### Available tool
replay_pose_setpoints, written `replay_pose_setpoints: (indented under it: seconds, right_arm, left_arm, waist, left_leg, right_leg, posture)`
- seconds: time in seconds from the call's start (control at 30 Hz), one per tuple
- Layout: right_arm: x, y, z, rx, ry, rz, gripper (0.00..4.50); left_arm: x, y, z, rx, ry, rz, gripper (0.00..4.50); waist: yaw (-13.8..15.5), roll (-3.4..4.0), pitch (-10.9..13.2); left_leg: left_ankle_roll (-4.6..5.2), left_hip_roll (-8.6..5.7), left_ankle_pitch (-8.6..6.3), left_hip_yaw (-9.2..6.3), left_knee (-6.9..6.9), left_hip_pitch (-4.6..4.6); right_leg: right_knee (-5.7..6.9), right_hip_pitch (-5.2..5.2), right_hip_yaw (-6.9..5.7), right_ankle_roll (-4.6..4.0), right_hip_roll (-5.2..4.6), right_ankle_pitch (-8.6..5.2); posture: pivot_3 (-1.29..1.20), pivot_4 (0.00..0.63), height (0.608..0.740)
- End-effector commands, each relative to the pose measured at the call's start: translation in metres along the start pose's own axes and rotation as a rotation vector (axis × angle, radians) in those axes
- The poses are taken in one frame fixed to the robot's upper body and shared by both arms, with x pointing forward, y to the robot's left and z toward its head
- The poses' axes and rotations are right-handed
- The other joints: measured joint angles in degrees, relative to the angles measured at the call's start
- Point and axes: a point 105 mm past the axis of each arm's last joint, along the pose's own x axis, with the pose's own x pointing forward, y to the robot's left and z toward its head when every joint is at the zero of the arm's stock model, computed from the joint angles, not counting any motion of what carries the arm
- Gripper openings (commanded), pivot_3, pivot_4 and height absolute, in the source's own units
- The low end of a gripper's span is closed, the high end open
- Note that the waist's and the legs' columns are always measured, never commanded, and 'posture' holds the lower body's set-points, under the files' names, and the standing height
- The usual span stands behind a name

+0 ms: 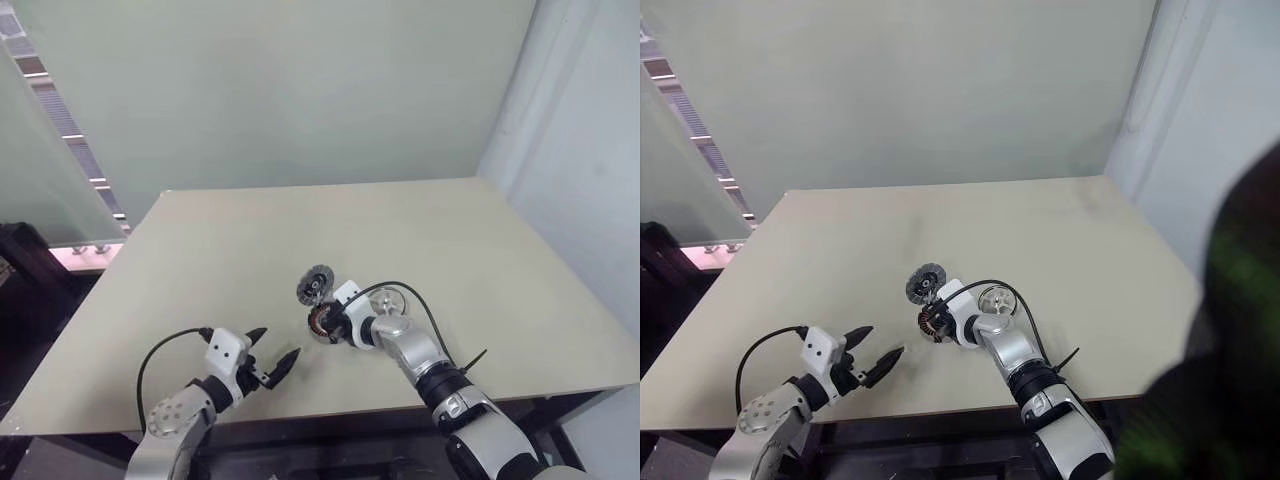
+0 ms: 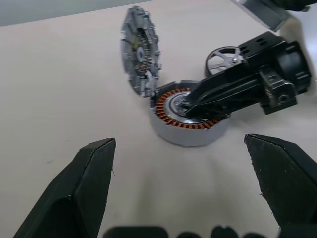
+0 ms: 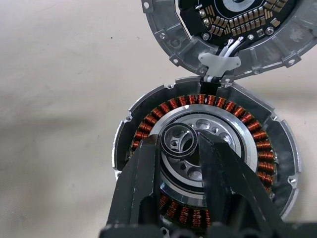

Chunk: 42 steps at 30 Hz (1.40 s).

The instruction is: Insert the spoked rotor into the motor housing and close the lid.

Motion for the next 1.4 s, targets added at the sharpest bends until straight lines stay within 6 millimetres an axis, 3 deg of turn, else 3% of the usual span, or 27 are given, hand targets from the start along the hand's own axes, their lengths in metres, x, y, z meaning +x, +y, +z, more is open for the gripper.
replay_pose_setpoints:
  seconds: [0.03,0.63,1.4]
  right_arm:
    - [0.000,-0.001,0.008,-0.013,-0.019,0.001,0.80]
    - [-0.009,-0.019,0.012,-0.033,-0.018,-0.049,0.80]
    - [-0.003,-0.009,0.011,-0.026,-0.018,-0.027,0.80]
  left_arm:
    - [-0.001,0.003,0.016,0.041,-0.048,0.005,4.50]
    - [0.006,-0.001,0.016,0.038,-0.055,-0.017,4.50]
    - [0.006,-0.001,0.017,0.045,-0.053,-0.020,4.50]
  waist:
    - [0.0,0.00,0.0]
    - [0.0,0.00,0.0]
    - [0.0,0.00,0.0]
  left_leg:
    - [0.00,0.00,0.00,0.00,0.00,0.00]
    - [0.00,0.00,0.00,0.02,0.01,0.00]
    - [0.00,0.05,0.00,0.03,0.01,0.00]
  right_leg:
    - [0.00,0.00,0.00,0.00,0.00,0.00]
    - [0.00,0.02,0.01,0.00,0.00,0.00]
    - [0.00,0.00,0.00,0.00,0.04,0.00]
  posture:
    - [0.00,0.000,0.740]
    - [0.00,0.000,0.740]
    - [0.00,0.000,0.740]
